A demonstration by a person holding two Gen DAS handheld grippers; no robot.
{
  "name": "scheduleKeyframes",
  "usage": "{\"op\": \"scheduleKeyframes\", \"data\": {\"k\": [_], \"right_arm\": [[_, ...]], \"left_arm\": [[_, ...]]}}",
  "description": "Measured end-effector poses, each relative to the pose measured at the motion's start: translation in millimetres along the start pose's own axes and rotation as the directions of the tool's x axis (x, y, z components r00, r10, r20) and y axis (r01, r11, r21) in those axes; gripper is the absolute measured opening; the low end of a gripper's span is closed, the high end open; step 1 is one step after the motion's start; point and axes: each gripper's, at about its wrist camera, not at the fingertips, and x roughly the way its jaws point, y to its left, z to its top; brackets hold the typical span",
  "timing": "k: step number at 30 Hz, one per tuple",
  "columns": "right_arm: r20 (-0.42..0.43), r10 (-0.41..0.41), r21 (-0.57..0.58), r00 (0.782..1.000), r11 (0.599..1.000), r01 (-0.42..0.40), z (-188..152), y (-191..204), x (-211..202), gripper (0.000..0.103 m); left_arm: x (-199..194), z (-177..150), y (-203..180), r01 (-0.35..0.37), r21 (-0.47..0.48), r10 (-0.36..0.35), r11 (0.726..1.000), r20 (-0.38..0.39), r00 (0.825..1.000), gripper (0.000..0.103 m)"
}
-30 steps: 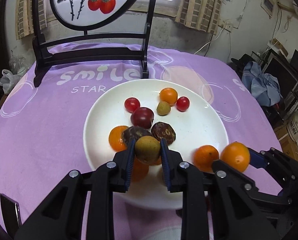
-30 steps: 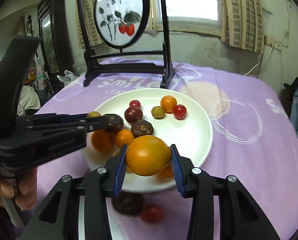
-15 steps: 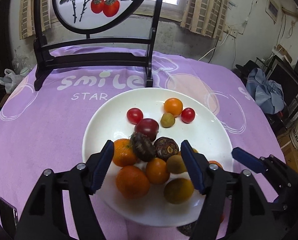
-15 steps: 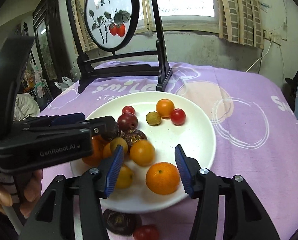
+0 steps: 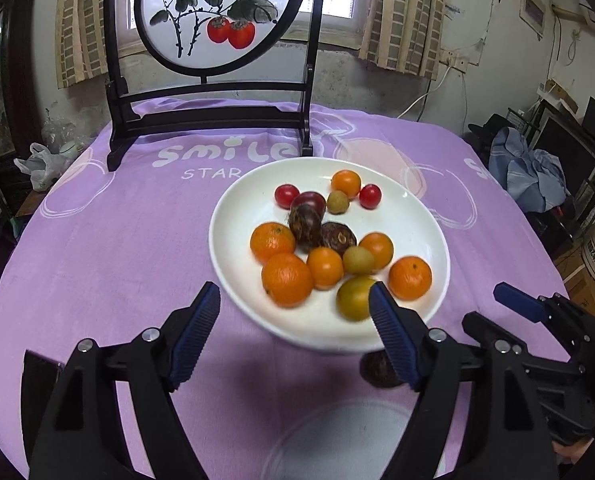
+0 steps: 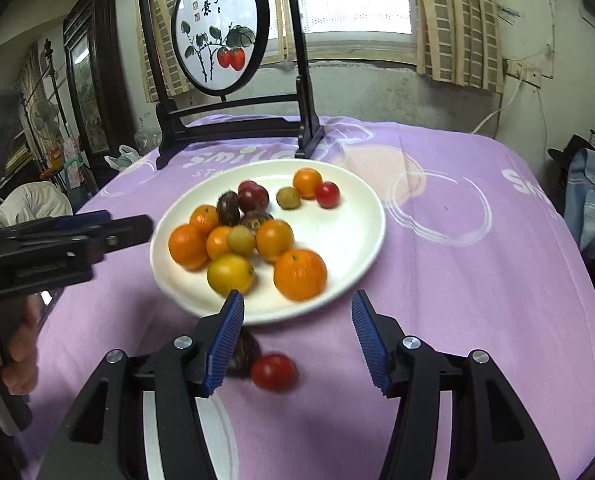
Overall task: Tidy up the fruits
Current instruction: 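Grasp a red cherry tomato with the right tool while the left tool grasps a mangosteen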
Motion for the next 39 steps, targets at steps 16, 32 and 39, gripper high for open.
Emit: {"op": "scheduleKeyframes", "data": {"k": [16, 32, 39], "right_arm": [[-0.149, -0.056, -0.138, 0.987, 0.99, 0.036, -58, 28, 27, 0.059], [-0.184, 0.022, -0.192, 0.983, 0.98, -0.058, -35, 33, 51, 0.034], [-0.173, 0.036, -0.16, 0.984, 0.985, -0.064, -39, 32, 33, 0.032]], "left_arm": [[15, -75, 6, 0.01, 0.024, -0.008, 1.0, -0.09, 0.996, 0.081], [36, -80, 3, 0.047, 0.047, -0.039, 0.998, -0.171, 0.984, 0.081], [35, -80, 2, 0.05, 0.049, -0.041, 0.998, -0.168, 0.985, 0.081]]}}
